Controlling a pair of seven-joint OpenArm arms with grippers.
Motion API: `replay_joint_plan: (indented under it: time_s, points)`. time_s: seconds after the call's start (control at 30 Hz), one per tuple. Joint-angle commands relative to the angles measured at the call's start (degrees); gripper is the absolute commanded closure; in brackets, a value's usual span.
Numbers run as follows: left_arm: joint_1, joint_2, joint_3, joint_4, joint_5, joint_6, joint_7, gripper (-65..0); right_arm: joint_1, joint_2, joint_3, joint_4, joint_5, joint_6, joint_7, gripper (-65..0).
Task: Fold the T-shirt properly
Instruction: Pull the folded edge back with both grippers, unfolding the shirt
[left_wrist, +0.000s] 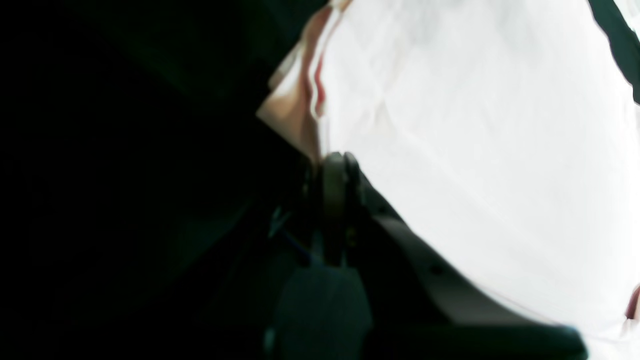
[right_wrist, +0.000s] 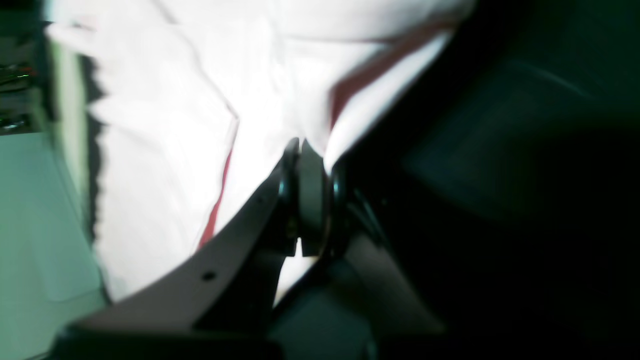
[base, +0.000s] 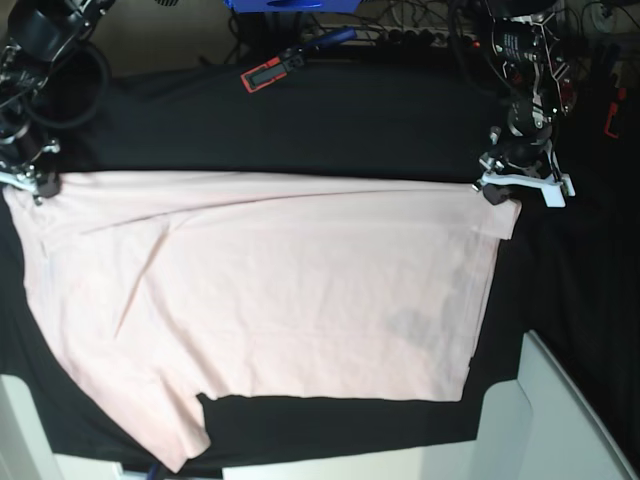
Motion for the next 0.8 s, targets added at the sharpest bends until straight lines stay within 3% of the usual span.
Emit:
replay_joint_plan:
  time_s: [0.0,0.2,0.4,0.77]
  points:
    - [0.9,-1.0,-0.6,2.0,0.1,0.7,-1.8,0.0,0.2,1.4,0.6,1.2,0.8,0.3,2.3,0.0]
    - [6.4,-0.8,-4.1,4.6,0.2,0.7,-1.9,0.0,-4.7,0.5,0.4,6.0,1.0,0.4,2.2,0.0]
    - [9.8,-1.0,-5.9,4.9,0.5,0.7,-2.0,0.0,-9.7,-0.3,0.7,8.9,7.6,0.4,-1.0,0.0]
    - [12.8,-0.9,-6.2,5.8,0.3,0.5,-2.1,0.0,-13.8,-1.4,0.3,8.9,7.9,0.4,-1.4,0.0]
